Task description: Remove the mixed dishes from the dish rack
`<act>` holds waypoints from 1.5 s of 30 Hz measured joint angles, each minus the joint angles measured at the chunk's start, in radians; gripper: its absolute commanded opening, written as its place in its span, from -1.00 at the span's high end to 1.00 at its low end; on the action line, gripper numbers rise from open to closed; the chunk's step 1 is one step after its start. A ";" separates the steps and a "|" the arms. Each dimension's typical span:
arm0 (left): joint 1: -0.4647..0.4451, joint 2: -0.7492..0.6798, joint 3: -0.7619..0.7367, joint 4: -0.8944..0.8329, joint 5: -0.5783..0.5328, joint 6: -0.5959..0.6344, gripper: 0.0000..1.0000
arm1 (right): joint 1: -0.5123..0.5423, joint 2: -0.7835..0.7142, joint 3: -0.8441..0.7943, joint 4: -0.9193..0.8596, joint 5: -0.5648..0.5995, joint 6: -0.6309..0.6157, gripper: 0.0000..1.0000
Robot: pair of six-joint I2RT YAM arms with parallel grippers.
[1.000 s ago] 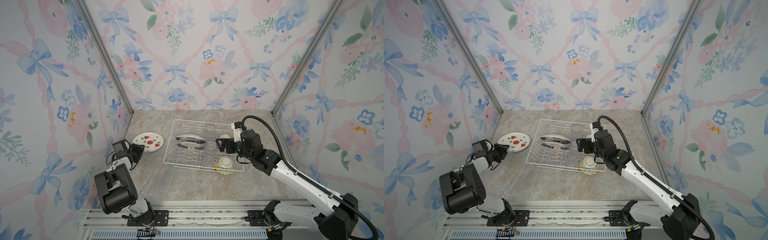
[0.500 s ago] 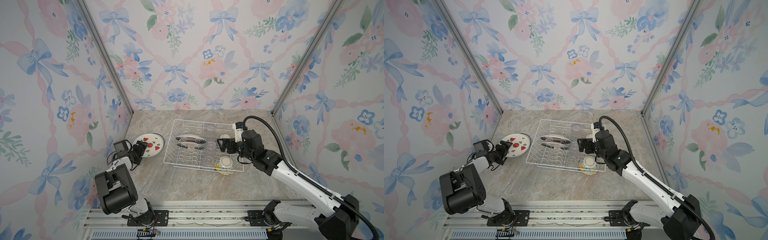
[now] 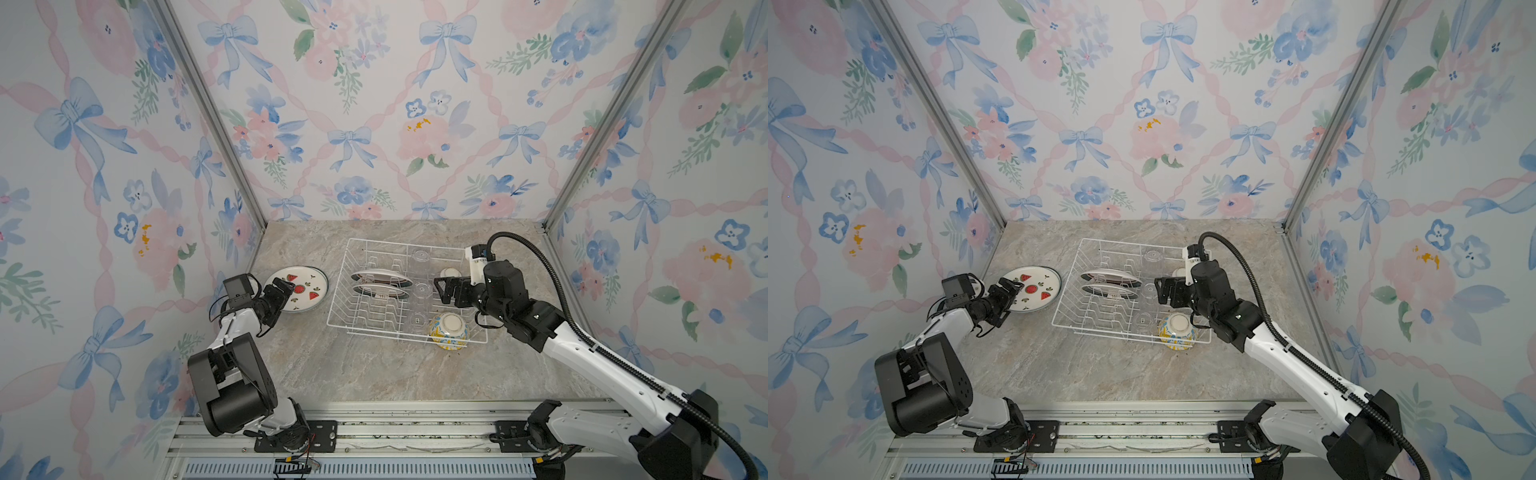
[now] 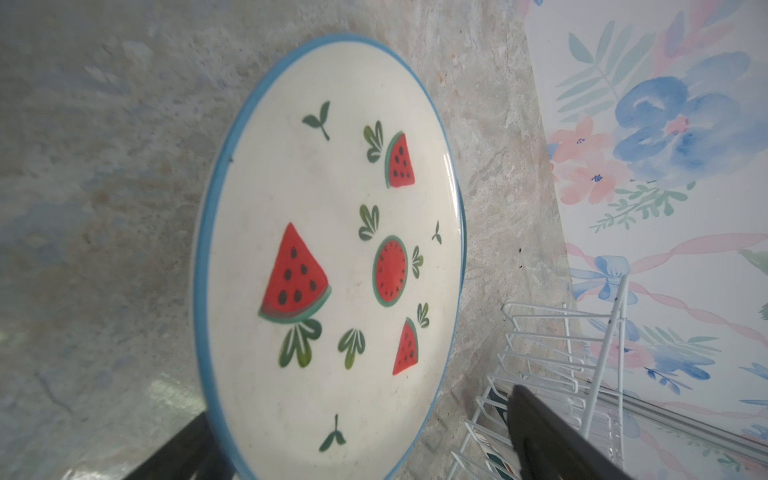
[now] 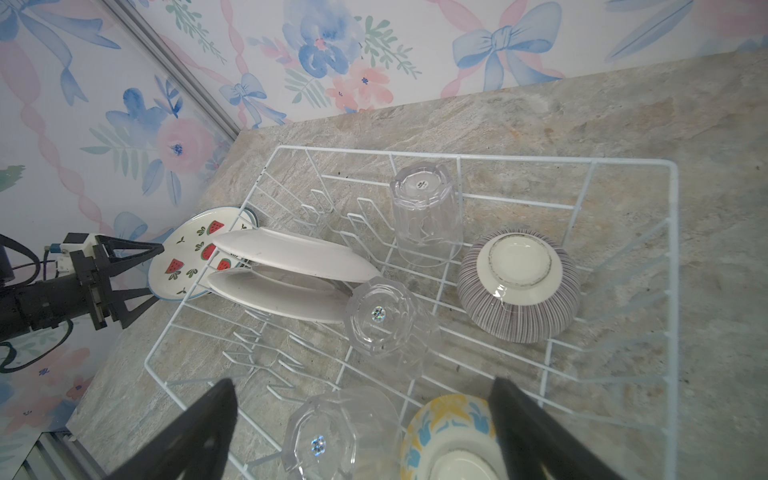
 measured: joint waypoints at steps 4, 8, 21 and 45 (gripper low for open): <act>0.000 0.011 0.005 -0.048 -0.012 0.038 -0.96 | -0.001 -0.009 -0.009 0.000 -0.003 0.000 -0.93; 0.000 0.026 0.025 -0.089 -0.022 0.073 -0.96 | -0.010 -0.027 -0.018 0.001 -0.006 0.000 -0.93; -0.022 0.026 0.153 -0.227 -0.253 0.261 -0.96 | -0.034 -0.047 -0.044 0.000 -0.024 0.000 -0.94; -0.102 -0.512 0.010 -0.294 -0.203 0.267 -0.96 | 0.022 -0.148 -0.069 -0.058 -0.089 -0.012 -0.93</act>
